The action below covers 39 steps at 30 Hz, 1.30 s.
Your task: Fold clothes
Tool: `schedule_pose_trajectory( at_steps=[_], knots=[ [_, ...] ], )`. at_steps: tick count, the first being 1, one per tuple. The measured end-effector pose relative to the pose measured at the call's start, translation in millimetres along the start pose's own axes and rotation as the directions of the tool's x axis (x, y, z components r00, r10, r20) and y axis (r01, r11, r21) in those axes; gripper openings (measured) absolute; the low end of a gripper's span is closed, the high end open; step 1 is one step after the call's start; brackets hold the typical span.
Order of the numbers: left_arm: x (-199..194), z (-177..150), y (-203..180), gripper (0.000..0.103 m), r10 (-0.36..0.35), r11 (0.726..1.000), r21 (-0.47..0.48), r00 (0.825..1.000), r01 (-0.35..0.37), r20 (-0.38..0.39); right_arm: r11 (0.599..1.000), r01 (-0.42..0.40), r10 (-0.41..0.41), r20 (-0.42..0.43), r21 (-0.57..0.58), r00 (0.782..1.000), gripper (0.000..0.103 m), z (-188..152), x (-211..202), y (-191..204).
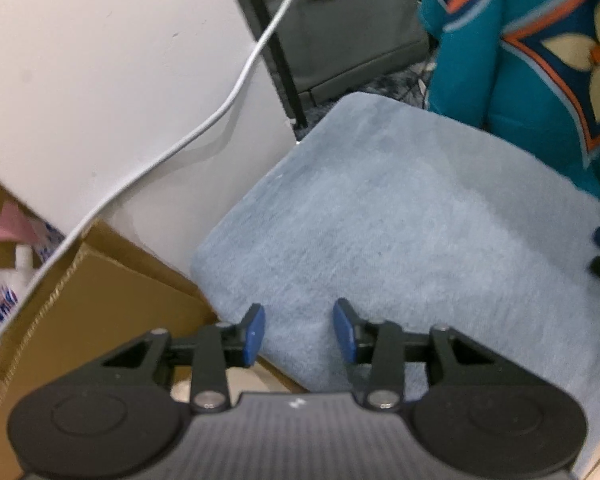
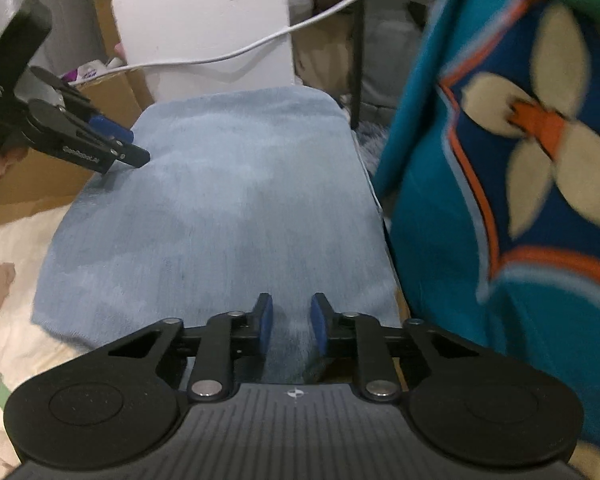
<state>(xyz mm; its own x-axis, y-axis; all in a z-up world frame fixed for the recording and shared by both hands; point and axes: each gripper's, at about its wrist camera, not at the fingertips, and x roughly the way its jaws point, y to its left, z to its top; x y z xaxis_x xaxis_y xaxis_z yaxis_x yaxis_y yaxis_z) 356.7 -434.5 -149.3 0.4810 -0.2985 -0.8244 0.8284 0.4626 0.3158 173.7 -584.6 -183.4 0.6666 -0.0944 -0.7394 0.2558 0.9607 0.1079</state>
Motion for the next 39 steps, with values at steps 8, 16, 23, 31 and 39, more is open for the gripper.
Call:
schedule_pose_trajectory(
  at_steps=[8, 16, 23, 31, 39],
  knots=[
    [3.4, 0.0, -0.3, 0.043, 0.017, 1.000, -0.001, 1.000, -0.017, -0.020, 0.980, -0.046, 0.044, 0.015, 0.195, 0.999, 0.032, -21.6, -20.4, -15.6],
    [6.0, -1.8, -1.0, 0.043, 0.021, 1.000, 0.022, 1.000, -0.021, -0.019, 0.870, -0.190, 0.188, 0.050, 0.455, 0.981, 0.055, -47.0, -4.6, -44.0],
    [-4.1, -0.2, -1.2, 0.034, -0.002, 1.000, -0.020, 1.000, 0.001, -0.024, 0.726, -0.326, 0.317, 0.126, 0.605, 0.940, 0.028, -71.5, 12.7, -52.3],
    [-51.2, -20.8, -28.5, 0.026, -0.057, 0.998, 0.014, 0.998, 0.057, 0.007, 0.723, -0.348, 0.316, 0.161, 0.597, 0.935, 0.023, -73.1, 5.0, -50.4],
    [-55.1, -45.1, -51.7, 0.023, -0.068, 0.997, 0.044, 0.998, 0.068, -0.009, 0.737, -0.348, 0.317, 0.159, 0.580, 0.935, 0.022, -71.3, 1.6, -48.5]
  ],
)
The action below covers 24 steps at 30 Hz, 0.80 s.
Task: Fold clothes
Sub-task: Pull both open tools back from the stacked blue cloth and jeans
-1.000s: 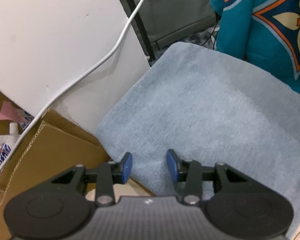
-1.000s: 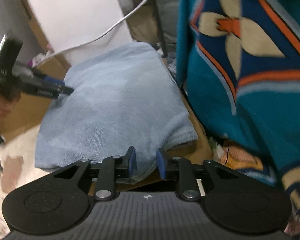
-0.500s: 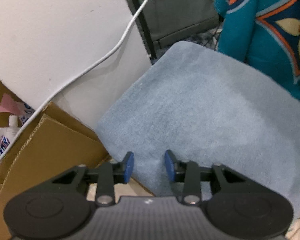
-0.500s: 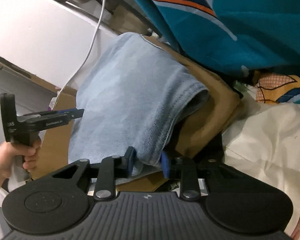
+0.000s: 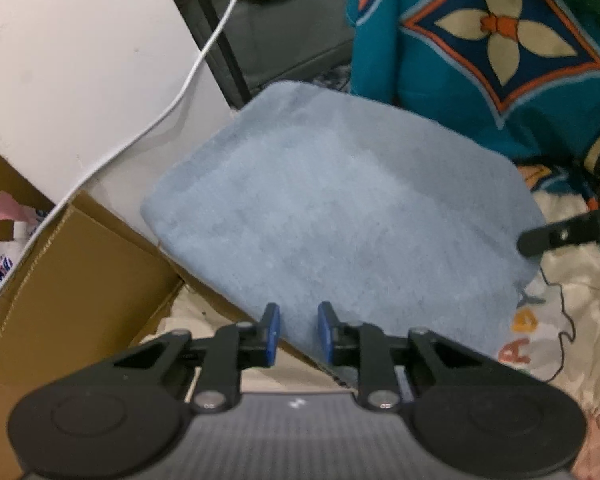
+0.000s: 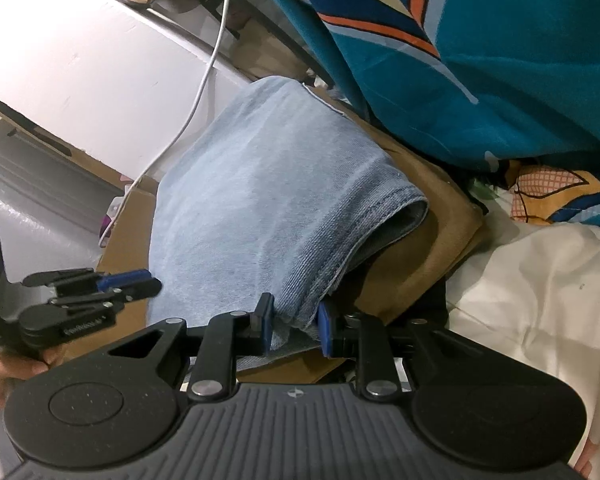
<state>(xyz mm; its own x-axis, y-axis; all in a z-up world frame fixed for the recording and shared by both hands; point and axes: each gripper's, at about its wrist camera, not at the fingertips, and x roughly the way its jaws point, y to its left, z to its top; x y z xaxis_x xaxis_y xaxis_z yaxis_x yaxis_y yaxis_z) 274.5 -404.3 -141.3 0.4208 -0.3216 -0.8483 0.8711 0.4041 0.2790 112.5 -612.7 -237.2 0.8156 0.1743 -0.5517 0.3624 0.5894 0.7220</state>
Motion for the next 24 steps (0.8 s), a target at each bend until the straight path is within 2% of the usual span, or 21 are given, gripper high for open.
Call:
schedule_pose_trajectory(
  at_steps=[5, 9, 13, 15, 18, 19, 21, 24],
  knots=[
    [21.1, -6.7, 0.8, 0.022, 0.004, 1.000, -0.011, 1.000, -0.005, -0.030, 1.000, 0.007, -0.008, -0.014, -0.024, 1.000, 0.022, -1.0, 1.6, 2.5],
    [26.1, -9.6, 0.6, 0.022, 0.009, 1.000, -0.016, 1.000, -0.010, -0.030, 0.998, 0.044, -0.045, -0.025, -0.037, 0.999, 0.024, -2.7, 1.0, 5.5],
    [20.4, -8.3, 4.5, 0.023, 0.009, 0.999, -0.035, 0.999, -0.010, -0.037, 0.996, 0.076, -0.077, -0.015, -0.043, 0.997, 0.027, -4.1, -1.4, 10.5],
    [14.0, -7.6, 5.3, 0.024, 0.016, 0.999, -0.037, 0.999, -0.018, -0.046, 0.995, 0.090, -0.091, -0.018, -0.037, 0.996, 0.034, -3.6, -2.5, 13.1],
    [2.2, -6.2, 8.9, 0.030, 0.021, 0.998, -0.055, 0.998, -0.024, -0.067, 0.992, 0.115, -0.116, -0.043, -0.043, 0.992, 0.041, 1.3, -5.1, 20.4],
    [-2.9, -5.7, 10.5, 0.032, 0.018, 0.998, -0.066, 0.997, -0.023, -0.074, 0.991, 0.123, -0.126, -0.052, -0.054, 0.991, 0.051, 4.6, -5.4, 25.4],
    [-14.8, -7.2, 12.7, 0.049, 0.016, 0.996, -0.086, 0.996, -0.023, -0.085, 0.986, 0.150, -0.155, -0.068, -0.076, 0.986, 0.054, 10.7, -6.9, 35.0],
    [-34.4, -9.2, 19.1, 0.060, 0.017, 0.992, -0.122, 0.995, -0.029, -0.097, 0.972, 0.207, -0.216, -0.085, -0.110, 0.973, 0.061, 18.8, -10.8, 48.7]
  ],
)
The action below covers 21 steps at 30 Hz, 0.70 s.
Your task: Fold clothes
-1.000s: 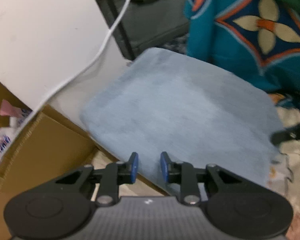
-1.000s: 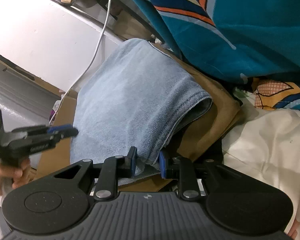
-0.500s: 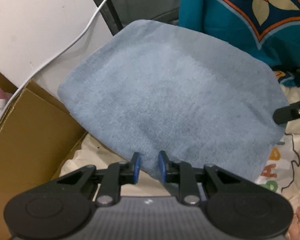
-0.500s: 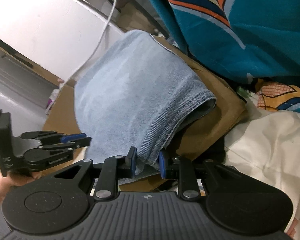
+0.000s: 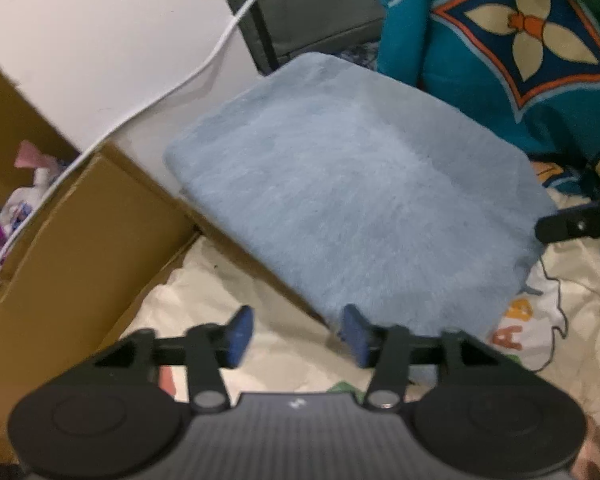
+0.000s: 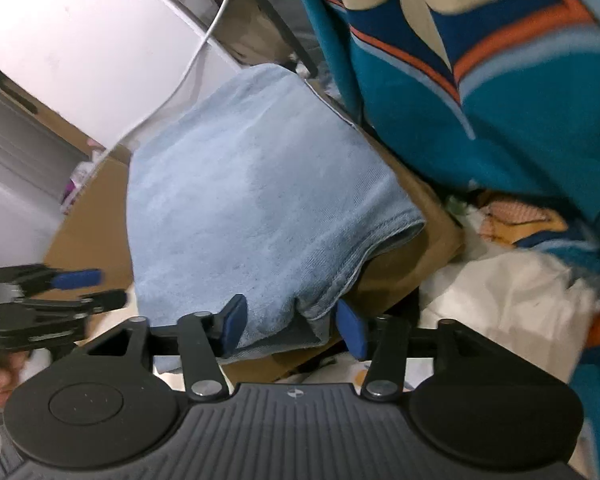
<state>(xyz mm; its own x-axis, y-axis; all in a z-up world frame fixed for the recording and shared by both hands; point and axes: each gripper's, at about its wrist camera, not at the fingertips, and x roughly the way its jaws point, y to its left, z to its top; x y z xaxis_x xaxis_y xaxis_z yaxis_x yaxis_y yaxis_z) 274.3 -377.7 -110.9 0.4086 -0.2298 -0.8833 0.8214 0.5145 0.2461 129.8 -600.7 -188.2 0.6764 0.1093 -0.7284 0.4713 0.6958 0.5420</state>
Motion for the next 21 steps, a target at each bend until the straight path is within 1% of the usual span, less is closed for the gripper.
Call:
schedule_pose_trajectory(
  at_steps=[1, 2, 3, 4, 5, 6, 8, 11, 13, 16, 18, 21],
  knots=[
    [-6.8, -0.8, 3.2, 0.062, 0.002, 1.000, -0.014, 1.000, -0.002, -0.003, 1.000, 0.009, -0.009, -0.008, -0.007, 1.000, 0.065, 1.9, -3.2, 4.6],
    [-13.9, -1.0, 7.0, 0.069, 0.002, 0.999, -0.035, 1.000, -0.003, -0.007, 1.000, 0.018, -0.018, -0.017, -0.014, 1.000, 0.068, 3.8, -6.4, 9.2],
    [-21.0, -1.1, 11.1, 0.074, 0.002, 0.998, -0.057, 1.000, -0.003, -0.011, 0.999, 0.029, -0.029, -0.027, -0.031, 0.999, 0.068, 5.8, -10.1, 15.6],
    [-29.3, -1.4, 14.5, 0.075, -0.006, 0.997, -0.076, 1.000, 0.005, -0.014, 0.998, 0.046, -0.047, -0.028, -0.050, 0.998, 0.069, 8.0, -15.0, 23.0],
    [-38.0, -1.8, 17.7, 0.079, -0.017, 0.995, -0.094, 1.000, 0.015, -0.017, 0.997, 0.050, -0.052, -0.029, -0.064, 0.998, 0.073, 10.2, -20.7, 30.6],
    [-46.6, -2.2, 21.0, 0.084, -0.028, 0.993, -0.112, 0.999, 0.025, -0.019, 0.996, 0.052, -0.054, -0.030, -0.078, 0.998, 0.074, 12.4, -26.4, 38.2],
    [-67.1, -3.7, 25.7, 0.085, -0.034, 0.989, -0.142, 0.999, 0.032, -0.017, 0.993, 0.056, -0.060, -0.035, -0.105, 0.998, 0.081, 15.2, -39.3, 53.9],
    [-97.5, -6.1, 32.2, 0.088, -0.038, 0.983, -0.183, 0.999, 0.035, -0.014, 0.987, 0.059, -0.067, -0.044, -0.148, 0.997, 0.086, 17.9, -58.1, 76.0],
    [-115.8, -7.7, 36.2, 0.089, -0.036, 0.979, -0.203, 0.999, 0.032, -0.014, 0.987, 0.045, -0.057, -0.075, -0.152, 0.996, 0.090, 21.5, -67.9, 86.4],
    [-144.3, -10.4, 40.6, 0.091, -0.018, 0.976, -0.217, 1.000, 0.015, -0.014, 0.984, 0.052, -0.071, -0.109, -0.173, 0.992, 0.090, 25.4, -85.1, 106.4],
    [-163.4, -12.3, 42.8, 0.092, -0.007, 0.975, -0.222, 1.000, 0.004, -0.012, 0.978, 0.051, -0.075, -0.110, -0.201, 0.991, 0.091, 29.0, -101.1, 120.6],
    [-194.8, -17.0, 47.4, 0.093, 0.009, 0.970, -0.242, 1.000, -0.010, -0.004, 0.976, 0.049, -0.073, -0.105, -0.214, 0.992, 0.093, 35.7, -128.1, 138.2]
  ],
)
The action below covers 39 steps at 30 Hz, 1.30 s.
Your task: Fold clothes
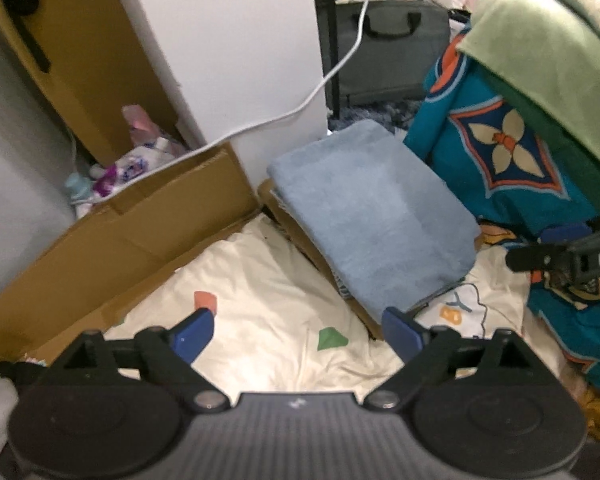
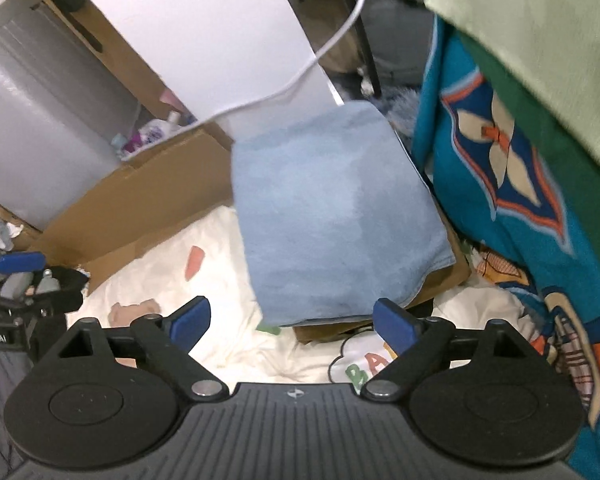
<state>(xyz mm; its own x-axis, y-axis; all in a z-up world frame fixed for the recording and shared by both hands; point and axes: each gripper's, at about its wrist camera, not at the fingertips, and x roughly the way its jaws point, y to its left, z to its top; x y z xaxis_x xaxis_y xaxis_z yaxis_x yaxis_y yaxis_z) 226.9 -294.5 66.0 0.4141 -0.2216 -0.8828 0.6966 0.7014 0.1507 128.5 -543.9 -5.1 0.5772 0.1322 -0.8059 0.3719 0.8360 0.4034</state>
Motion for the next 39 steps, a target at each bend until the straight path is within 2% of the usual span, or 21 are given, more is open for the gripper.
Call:
schedule_pose_trajectory(
  at_steps=[9, 14, 22, 25, 28, 32, 39],
  knots=[
    [-80.8, -15.7, 12.8, 0.099, 0.033, 0.996, -0.089, 0.999, -0.031, 0.030, 0.999, 0.018, -0.017, 0.021, -0.042, 1.000, 0.094, 12.4, -77.4, 41.7],
    [-114.3, -30.8, 19.2, 0.099, 0.039, 0.989, -0.144, 0.999, -0.035, 0.029, 0.997, 0.025, -0.026, -0.017, -0.075, 1.000, 0.095, 7.1, -105.6, 62.2],
    [-160.8, -64.4, 26.4, 0.102, 0.052, 0.980, -0.199, 0.992, -0.028, 0.117, 0.989, 0.060, -0.055, 0.040, -0.138, 0.998, 0.096, -18.1, -155.6, 98.9],
    [-172.7, -81.1, 29.1, 0.102, 0.054, 0.981, -0.192, 0.988, -0.024, 0.148, 0.986, 0.052, -0.042, 0.069, -0.155, 0.997, 0.099, -26.6, -169.6, 109.8],
    [-183.4, -97.8, 33.7, 0.102, 0.067, 0.978, -0.207, 0.987, -0.035, 0.148, 0.984, 0.048, -0.033, 0.090, -0.172, 0.995, 0.100, -36.8, -181.4, 119.3],
    [-196.3, -121.8, 39.9, 0.102, 0.109, 0.972, -0.222, 0.980, -0.071, 0.167, 0.978, 0.037, -0.015, 0.108, -0.206, 0.994, 0.102, -49.1, -188.4, 130.2],
    [-188.2, -163.6, 54.4, 0.102, 0.168, 0.951, -0.288, 0.970, -0.112, 0.178, 0.970, 0.033, 0.004, 0.150, -0.242, 0.989, 0.102, -74.3, -178.2, 138.8]
  ],
)
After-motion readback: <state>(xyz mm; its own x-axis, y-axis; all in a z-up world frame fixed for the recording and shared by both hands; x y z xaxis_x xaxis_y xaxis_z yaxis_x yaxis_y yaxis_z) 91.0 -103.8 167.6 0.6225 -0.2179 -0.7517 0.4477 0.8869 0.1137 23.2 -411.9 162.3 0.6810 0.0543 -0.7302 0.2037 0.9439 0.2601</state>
